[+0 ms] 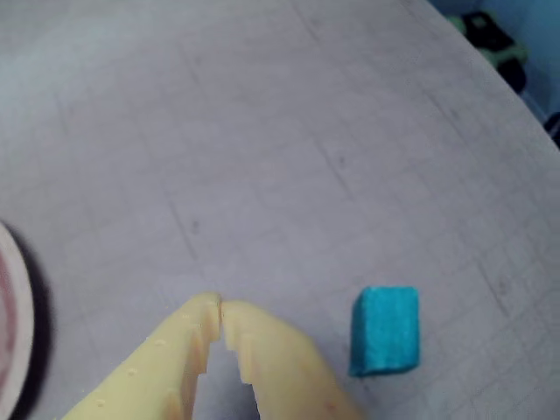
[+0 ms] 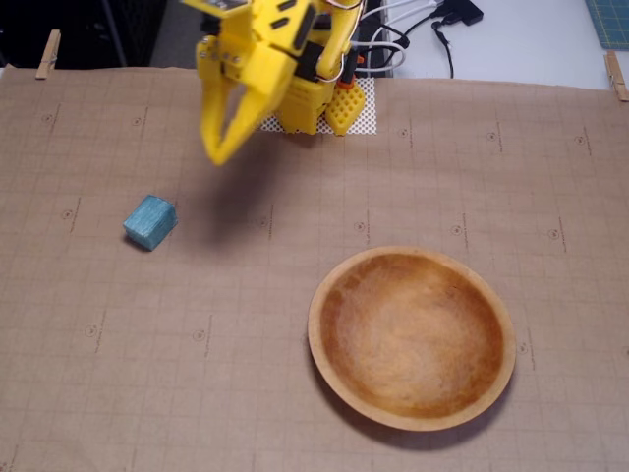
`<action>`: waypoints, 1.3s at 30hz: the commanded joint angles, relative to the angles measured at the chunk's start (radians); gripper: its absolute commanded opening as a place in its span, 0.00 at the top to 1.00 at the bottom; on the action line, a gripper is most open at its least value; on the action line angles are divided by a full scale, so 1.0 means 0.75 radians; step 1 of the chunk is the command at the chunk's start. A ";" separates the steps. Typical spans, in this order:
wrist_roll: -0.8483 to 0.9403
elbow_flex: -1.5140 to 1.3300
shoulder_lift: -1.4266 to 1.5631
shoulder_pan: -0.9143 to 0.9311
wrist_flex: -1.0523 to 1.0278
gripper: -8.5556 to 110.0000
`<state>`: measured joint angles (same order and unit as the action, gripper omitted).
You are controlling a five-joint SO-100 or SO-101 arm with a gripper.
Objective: Grasp a blue block and put it in the bowl.
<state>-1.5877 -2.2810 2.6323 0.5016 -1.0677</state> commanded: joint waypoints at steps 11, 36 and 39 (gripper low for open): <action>0.123 0.092 -0.186 0.188 0.033 0.90; 0.168 0.088 -0.329 0.194 0.039 0.68; 0.164 0.092 -0.372 0.205 0.039 0.68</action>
<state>-1.4603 -2.2810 2.3669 0.6535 -1.0569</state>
